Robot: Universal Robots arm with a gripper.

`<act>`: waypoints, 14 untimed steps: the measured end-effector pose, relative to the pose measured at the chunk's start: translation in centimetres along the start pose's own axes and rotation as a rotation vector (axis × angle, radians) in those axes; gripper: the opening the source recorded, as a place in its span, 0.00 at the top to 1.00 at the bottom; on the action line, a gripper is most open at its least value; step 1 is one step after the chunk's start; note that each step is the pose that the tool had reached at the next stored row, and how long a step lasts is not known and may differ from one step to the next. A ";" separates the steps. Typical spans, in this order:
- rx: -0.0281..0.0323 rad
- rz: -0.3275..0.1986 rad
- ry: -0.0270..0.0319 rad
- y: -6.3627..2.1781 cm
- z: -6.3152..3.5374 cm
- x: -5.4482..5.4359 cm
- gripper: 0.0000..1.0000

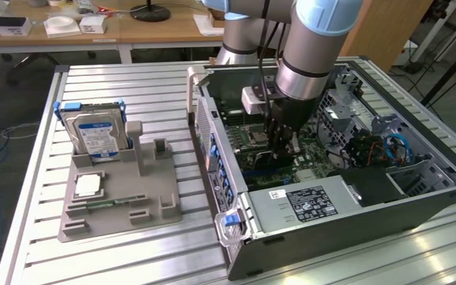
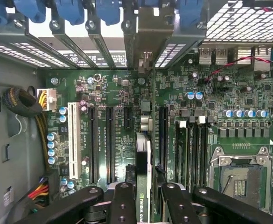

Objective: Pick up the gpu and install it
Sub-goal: 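Insert the gpu into the slot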

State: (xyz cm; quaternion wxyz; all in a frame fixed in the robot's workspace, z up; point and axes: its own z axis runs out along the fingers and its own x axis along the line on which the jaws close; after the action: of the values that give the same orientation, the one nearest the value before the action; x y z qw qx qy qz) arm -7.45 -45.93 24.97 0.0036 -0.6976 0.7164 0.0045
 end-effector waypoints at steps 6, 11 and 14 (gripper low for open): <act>-0.0001 0.000 0.0006 0.00 0.37 0.0 0.74; 0.0000 0.000 0.0004 0.00 0.39 0.0 0.74; 0.0001 0.000 0.0003 0.00 0.39 0.0 0.74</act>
State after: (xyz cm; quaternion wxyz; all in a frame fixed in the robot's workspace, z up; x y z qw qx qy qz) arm -7.45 -45.93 24.58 0.0036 -0.6976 0.7164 0.0044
